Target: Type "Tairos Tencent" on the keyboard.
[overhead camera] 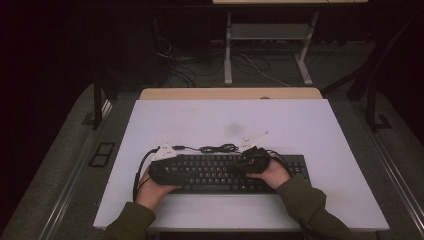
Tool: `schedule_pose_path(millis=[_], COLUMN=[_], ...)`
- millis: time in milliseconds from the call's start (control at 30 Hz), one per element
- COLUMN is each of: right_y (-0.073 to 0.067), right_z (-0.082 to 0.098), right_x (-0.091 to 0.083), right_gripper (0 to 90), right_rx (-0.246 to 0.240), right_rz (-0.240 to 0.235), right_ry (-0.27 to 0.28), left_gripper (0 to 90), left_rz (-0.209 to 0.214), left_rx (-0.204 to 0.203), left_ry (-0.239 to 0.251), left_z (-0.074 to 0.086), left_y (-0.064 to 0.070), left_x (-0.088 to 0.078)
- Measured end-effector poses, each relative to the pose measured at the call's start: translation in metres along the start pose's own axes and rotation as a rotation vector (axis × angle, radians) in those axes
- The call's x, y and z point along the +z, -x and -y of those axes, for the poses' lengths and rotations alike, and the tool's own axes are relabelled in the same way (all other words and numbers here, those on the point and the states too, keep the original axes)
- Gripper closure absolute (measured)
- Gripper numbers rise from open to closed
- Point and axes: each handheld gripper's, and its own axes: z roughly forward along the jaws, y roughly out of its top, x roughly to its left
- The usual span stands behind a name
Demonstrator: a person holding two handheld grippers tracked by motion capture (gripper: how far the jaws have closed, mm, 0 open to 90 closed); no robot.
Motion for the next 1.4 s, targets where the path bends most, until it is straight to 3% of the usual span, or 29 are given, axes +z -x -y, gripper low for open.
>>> schedule_pose_path(millis=[300, 633, 800, 967, 1067, 1400], right_y=[0.004, 0.009, 0.011, 0.013, 0.015, 0.017], right_z=[-0.001, 0.001, 0.002, 0.004, 0.005, 0.006], right_x=[-0.007, -0.011, -0.011, -0.008, -0.006, -0.005], right_gripper=[85.1, 58.7, 42.6, 27.9, 23.5, 21.8], right_rx=[0.014, 0.053, 0.075, 0.095, 0.1, 0.107], right_rz=[-0.013, -0.018, 0.002, 0.054, 0.069, 0.077], right_ry=[0.043, 0.101, 0.13, 0.156, 0.164, 0.171], left_gripper=[20.7, 21.7, 23.9, 29.3, 34.7, 54.8], left_rz=[0.0, -0.004, 0.002, 0.012, 0.022, 0.035], left_rx=[0.003, -0.002, 0.003, 0.005, 0.014, 0.053], left_ry=[0.003, 0.01, 0.014, 0.013, 0.007, -0.032], left_z=[-0.001, -0.001, 0.0, 0.0, 0.001, 0.003], left_y=[0.0, -0.001, -0.002, -0.002, -0.003, -0.003], left_x=[-0.001, -0.003, -0.005, -0.006, -0.007, -0.008])
